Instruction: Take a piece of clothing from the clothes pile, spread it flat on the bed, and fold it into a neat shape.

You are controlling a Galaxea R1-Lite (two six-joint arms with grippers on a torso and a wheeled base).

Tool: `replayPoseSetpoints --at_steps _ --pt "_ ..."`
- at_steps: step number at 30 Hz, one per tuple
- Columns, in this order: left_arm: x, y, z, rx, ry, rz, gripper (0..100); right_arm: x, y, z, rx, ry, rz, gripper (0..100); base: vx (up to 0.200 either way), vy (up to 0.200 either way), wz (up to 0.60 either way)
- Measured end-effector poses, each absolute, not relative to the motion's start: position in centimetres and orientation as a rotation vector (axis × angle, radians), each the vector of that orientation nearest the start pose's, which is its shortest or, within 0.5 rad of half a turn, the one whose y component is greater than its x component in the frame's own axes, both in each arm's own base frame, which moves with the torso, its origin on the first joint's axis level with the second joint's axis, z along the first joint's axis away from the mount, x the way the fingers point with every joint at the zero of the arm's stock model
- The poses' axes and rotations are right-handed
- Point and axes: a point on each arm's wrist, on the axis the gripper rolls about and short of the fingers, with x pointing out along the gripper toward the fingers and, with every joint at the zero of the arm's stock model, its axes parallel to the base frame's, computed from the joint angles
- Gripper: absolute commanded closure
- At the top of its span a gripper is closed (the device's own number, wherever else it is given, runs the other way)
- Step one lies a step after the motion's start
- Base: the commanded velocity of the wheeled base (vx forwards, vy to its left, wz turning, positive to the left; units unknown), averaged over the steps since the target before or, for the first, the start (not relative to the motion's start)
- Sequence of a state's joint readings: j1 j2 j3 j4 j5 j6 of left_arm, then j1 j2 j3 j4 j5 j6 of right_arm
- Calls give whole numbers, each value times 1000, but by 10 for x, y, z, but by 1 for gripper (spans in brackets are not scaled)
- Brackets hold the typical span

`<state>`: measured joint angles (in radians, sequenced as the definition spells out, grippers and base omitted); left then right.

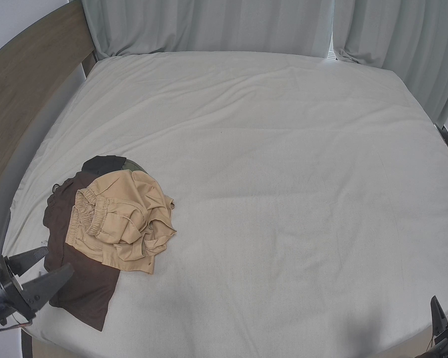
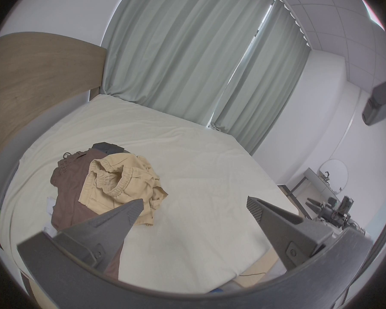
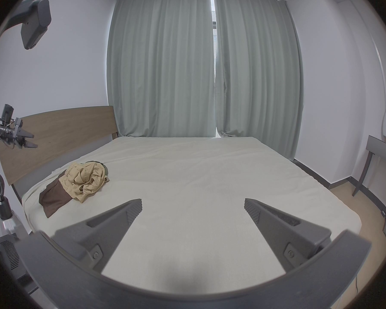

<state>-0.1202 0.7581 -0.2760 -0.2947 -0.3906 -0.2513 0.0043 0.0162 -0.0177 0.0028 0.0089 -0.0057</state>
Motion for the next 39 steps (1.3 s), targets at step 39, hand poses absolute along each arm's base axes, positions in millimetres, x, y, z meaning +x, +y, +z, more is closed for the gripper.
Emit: replayPoseSetpoints --at_steps 39 --pt "205 25 174 -358 409 -500 0 -23 0 80 -6 2 15 0 0 0 0"
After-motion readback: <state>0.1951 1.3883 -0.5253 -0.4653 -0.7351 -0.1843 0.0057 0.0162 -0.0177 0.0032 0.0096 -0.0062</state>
